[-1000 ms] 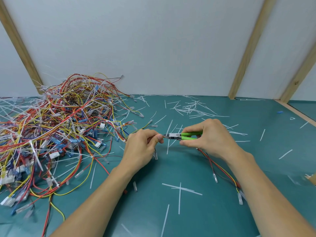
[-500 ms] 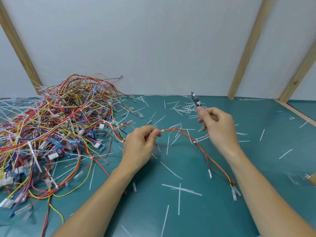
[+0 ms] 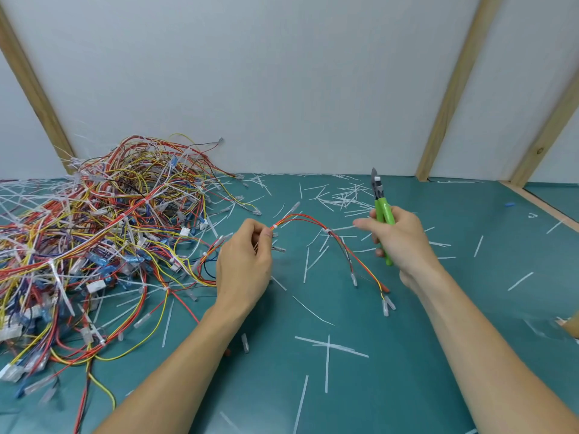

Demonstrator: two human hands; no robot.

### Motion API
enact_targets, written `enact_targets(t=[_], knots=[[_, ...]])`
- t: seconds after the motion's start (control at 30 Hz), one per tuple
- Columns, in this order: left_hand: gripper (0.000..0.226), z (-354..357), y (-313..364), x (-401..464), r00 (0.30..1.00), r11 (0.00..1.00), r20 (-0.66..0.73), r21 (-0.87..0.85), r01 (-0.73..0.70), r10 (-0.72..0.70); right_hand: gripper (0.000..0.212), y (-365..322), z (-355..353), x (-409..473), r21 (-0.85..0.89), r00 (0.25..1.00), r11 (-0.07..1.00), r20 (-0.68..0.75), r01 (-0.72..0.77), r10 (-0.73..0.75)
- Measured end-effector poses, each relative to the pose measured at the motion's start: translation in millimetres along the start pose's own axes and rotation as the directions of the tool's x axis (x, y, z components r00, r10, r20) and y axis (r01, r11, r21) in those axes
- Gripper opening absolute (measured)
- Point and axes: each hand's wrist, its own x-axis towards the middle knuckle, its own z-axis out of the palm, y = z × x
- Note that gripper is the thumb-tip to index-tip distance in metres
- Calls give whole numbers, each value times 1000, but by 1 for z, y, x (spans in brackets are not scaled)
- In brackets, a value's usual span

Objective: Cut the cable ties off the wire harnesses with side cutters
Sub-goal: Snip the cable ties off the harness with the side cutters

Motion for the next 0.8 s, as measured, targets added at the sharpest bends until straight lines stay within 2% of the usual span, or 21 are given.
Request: enact_targets(t=[0.13, 0.23, 0.33, 0.4, 0.43, 0.47, 0.53, 0.57, 0.63, 0.73, 0.8], knots=[[23, -2, 3, 1, 998, 998, -5, 34, 56, -56, 39, 10, 10, -2, -164, 992, 985, 124, 59, -38], [25, -3, 6, -1, 998, 997, 7, 48, 57, -58, 39, 17, 19, -6, -282, 983, 951, 164, 128, -83], [26, -6, 9, -2, 999, 992, 3, 116, 41, -42, 33, 21, 26, -9, -335, 986, 930, 118, 152, -119], [15, -7, 12, -5, 1000, 979, -16, 202, -17, 21, 27, 20, 26, -9, -390, 986, 906, 90, 162, -138], [2, -8, 13, -5, 996, 962, -14, 262, -77, 84, 24, 19, 25, -8, -399, 986, 902, 83, 163, -142], [18, -9, 14, -6, 986, 932, -16, 330, -151, 165, 22, 19, 24, -7, -389, 986, 907, 86, 164, -141], [55, -7, 16, -6, 940, 853, 66, 402, -333, 336, 20, 16, 23, -9, -353, 981, 918, 140, 179, -137], [64, -6, 17, -6, 901, 810, 102, 404, -426, 423, 20, 15, 24, -11, -342, 974, 921, 181, 189, -133], [61, -4, 24, -9, 838, 757, 213, 361, -545, 502, 17, 12, 27, -16, -316, 955, 925, 269, 211, -126], [47, -1, 25, -14, 841, 786, 323, 319, -529, 435, 18, 7, 31, -22, -262, 921, 936, 367, 235, -128], [27, 0, 17, -13, 857, 809, 364, 332, -486, 365, 23, 5, 32, -24, -235, 914, 944, 386, 230, -126]])
